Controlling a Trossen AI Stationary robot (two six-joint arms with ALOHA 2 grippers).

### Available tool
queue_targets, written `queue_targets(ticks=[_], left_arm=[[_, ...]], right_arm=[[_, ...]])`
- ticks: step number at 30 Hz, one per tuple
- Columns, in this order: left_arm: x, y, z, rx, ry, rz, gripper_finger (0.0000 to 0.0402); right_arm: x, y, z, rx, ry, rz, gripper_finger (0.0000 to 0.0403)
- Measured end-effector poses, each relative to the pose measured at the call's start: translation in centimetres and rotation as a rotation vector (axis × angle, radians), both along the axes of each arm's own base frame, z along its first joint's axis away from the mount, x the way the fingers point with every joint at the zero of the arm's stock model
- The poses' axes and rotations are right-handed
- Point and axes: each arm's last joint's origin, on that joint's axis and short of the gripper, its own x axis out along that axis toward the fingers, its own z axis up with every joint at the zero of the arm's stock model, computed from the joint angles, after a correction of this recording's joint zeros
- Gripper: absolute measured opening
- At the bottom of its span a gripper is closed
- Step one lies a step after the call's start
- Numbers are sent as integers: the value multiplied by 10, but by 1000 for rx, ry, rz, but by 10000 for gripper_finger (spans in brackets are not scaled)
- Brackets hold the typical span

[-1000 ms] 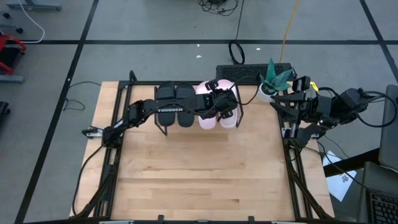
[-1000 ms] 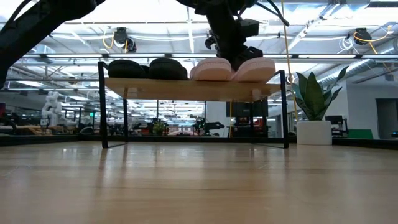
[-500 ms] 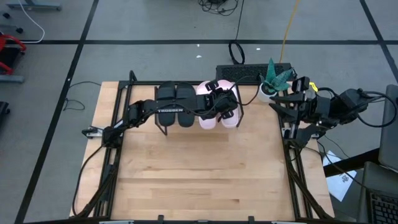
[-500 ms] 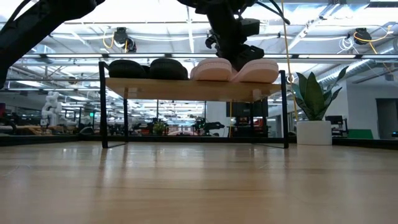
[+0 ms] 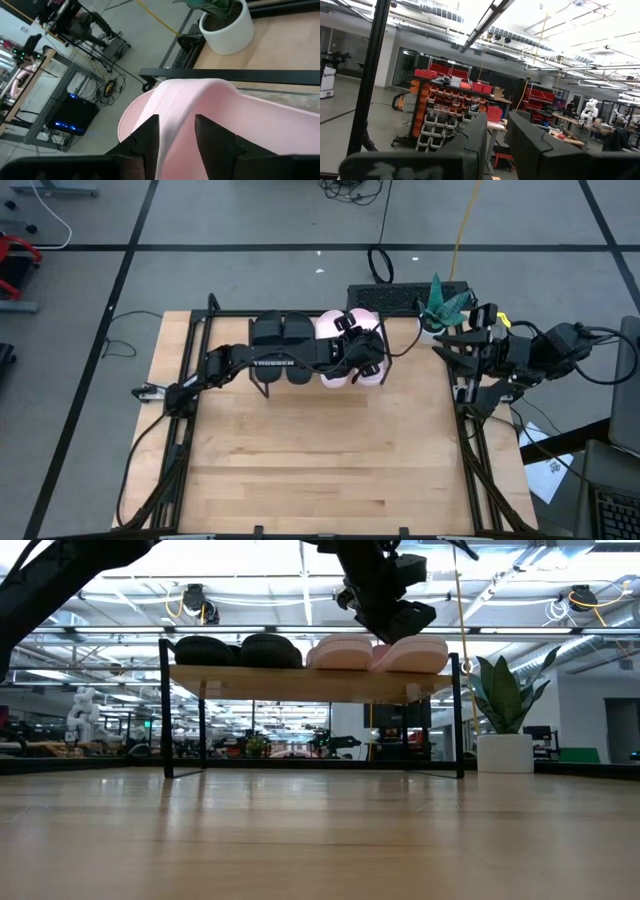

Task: Pick and place slides into the shelf
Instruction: Adjust the shelf

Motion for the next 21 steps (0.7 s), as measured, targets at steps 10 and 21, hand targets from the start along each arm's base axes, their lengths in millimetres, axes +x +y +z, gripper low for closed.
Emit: queue_targets(ticks=[10,21], left_arm=[[-5,-36,23,44,-60,-24,129],[-61,-115,92,54,-177,-32,129]], right_arm=[[0,0,0,24,-4,7,68],[3,0,-12,49,113,-22,68]])
